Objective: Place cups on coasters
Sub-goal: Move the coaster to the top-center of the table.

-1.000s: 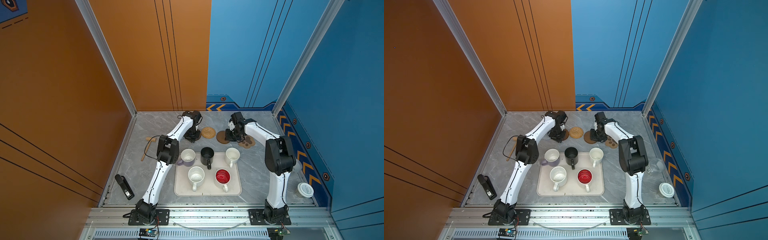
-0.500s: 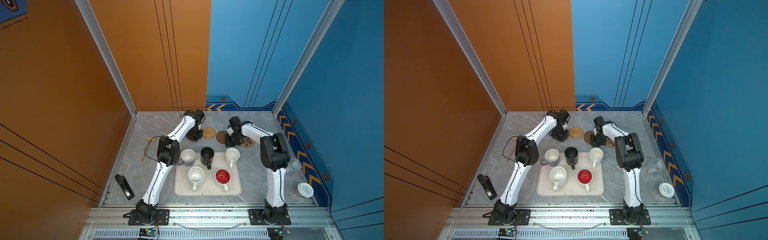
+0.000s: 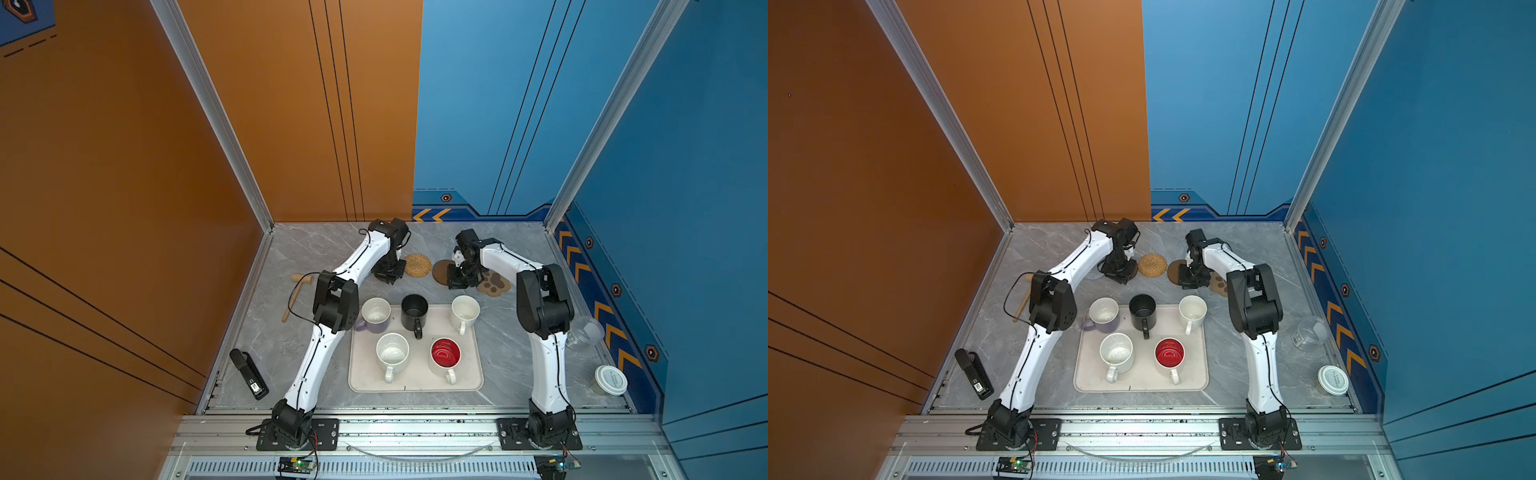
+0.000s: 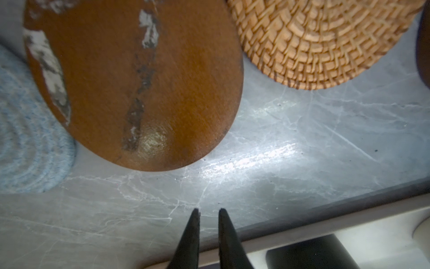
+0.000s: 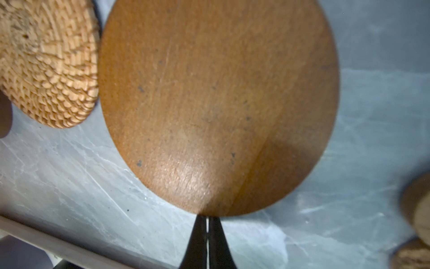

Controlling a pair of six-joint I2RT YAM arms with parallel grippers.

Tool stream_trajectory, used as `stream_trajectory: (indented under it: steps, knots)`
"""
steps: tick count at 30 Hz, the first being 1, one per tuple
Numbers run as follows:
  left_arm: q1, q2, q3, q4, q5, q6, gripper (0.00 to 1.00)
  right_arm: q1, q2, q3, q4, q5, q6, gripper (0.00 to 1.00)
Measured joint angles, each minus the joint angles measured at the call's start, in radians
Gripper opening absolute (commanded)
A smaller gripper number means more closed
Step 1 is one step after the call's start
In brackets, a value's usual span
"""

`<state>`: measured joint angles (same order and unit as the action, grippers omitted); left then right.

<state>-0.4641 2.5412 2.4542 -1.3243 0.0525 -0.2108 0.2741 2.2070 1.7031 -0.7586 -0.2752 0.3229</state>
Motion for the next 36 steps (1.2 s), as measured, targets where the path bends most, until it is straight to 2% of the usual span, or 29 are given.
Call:
stream_trajectory:
  steps: [20,26,31,36]
  knots:
    - [-0.028,-0.019,0.0,0.0,-0.012,0.0,0.18,-0.014,0.014,0.029,0.021,0.016,0.019,0.0]
    - [-0.028,-0.021,0.007,0.0,-0.018,0.0,0.18,-0.035,-0.112,-0.059,0.03,0.056,0.034,0.0]
    - [-0.028,-0.021,0.013,0.0,-0.018,0.0,0.18,-0.114,-0.248,-0.135,0.043,0.101,0.057,0.0]
    - [-0.028,-0.021,0.014,0.001,-0.018,0.0,0.18,-0.193,-0.314,-0.232,0.045,0.154,0.084,0.0]
